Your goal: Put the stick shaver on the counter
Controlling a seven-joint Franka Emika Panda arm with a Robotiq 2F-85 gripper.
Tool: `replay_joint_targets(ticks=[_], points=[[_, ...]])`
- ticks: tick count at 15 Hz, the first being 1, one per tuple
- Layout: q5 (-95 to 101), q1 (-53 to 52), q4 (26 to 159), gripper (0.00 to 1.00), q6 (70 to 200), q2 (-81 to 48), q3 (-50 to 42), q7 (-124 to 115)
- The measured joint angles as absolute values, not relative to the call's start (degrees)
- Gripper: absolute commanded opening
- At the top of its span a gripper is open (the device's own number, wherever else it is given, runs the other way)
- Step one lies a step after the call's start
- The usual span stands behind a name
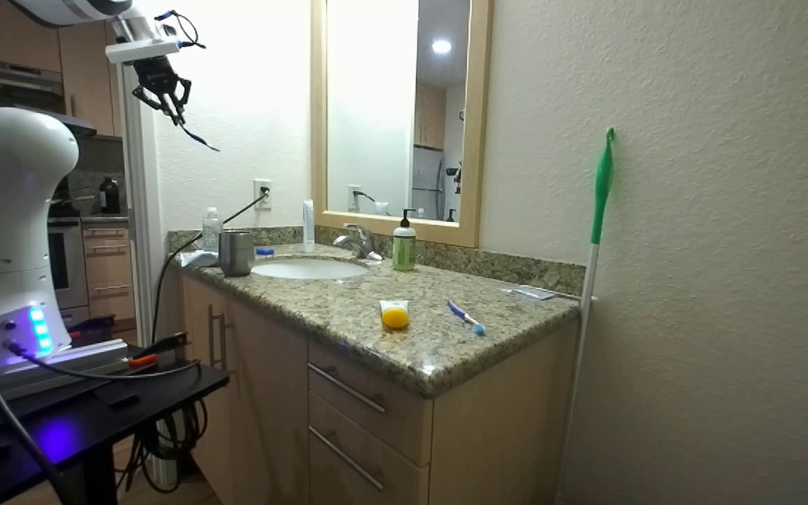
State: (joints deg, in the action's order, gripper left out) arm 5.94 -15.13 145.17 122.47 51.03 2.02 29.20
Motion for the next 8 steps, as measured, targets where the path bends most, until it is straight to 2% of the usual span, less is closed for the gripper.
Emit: replay_joint_targets(ticks=[3,6,8], points=[[8.3,-13.4,145.1,0.03,129.4,47.9,1.1,26.0],[11.0,-9.9,142.6,0.03,143.1,38.6,0.7,22.0],[11.1,-9.1,139.0,0.03,147.3,31.3,0.7,20.4]])
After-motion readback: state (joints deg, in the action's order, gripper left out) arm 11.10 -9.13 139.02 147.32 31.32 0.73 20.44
